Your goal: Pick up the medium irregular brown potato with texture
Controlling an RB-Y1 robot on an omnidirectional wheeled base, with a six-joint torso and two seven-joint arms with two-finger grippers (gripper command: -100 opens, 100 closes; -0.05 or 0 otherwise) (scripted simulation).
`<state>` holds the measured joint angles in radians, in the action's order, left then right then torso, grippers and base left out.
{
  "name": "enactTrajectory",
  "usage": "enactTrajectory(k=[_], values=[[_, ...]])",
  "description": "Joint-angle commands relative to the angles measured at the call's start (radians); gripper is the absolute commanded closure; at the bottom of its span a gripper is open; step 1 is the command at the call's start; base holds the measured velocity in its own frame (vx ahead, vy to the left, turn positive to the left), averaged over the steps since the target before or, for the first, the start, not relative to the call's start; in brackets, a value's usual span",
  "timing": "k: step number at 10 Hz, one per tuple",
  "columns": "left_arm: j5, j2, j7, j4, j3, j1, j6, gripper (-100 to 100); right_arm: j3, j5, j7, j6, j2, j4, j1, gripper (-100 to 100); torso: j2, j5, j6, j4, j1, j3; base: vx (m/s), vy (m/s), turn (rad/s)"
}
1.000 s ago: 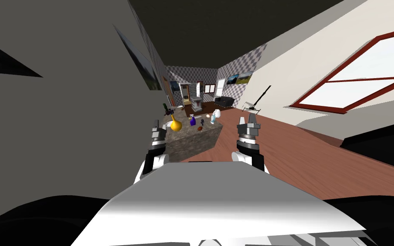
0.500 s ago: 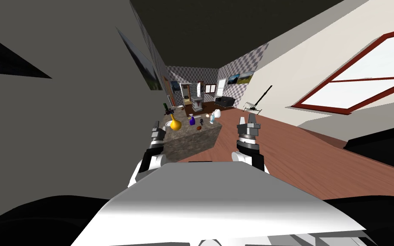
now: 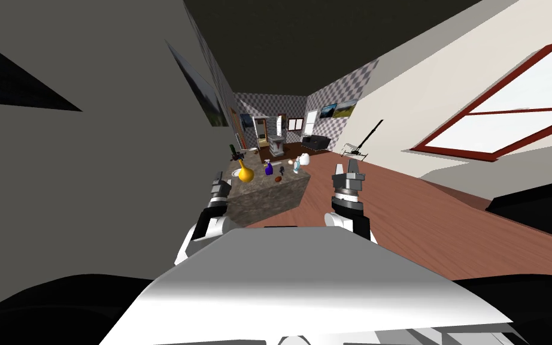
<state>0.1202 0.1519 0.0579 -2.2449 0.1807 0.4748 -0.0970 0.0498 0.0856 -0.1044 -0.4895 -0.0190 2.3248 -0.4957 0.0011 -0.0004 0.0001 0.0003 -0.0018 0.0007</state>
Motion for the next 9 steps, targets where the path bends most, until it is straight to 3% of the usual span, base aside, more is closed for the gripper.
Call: enactTrajectory(k=[1, 9], values=[[0.006, 0.004, 0.026, -0.009, 0.019, 0.006, 0.05, -100, 0.0, 0.0, 0.0, 0.0, 0.0, 0.0, 0.0, 0, 0.0, 0.0, 0.0, 0.0, 0.0, 0.0, -0.026, -0.034, 0.034], [0.031, 0.012, 0.12, -0.015, 0.086, 0.008, 0.245, -100, 0.0, 0.0, 0.0, 0.0, 0.0, 0.0, 0.0, 0, -0.001, 0.0, 0.0, 0.0, -0.001, 0.0, -0.015, -0.039, 0.022]])
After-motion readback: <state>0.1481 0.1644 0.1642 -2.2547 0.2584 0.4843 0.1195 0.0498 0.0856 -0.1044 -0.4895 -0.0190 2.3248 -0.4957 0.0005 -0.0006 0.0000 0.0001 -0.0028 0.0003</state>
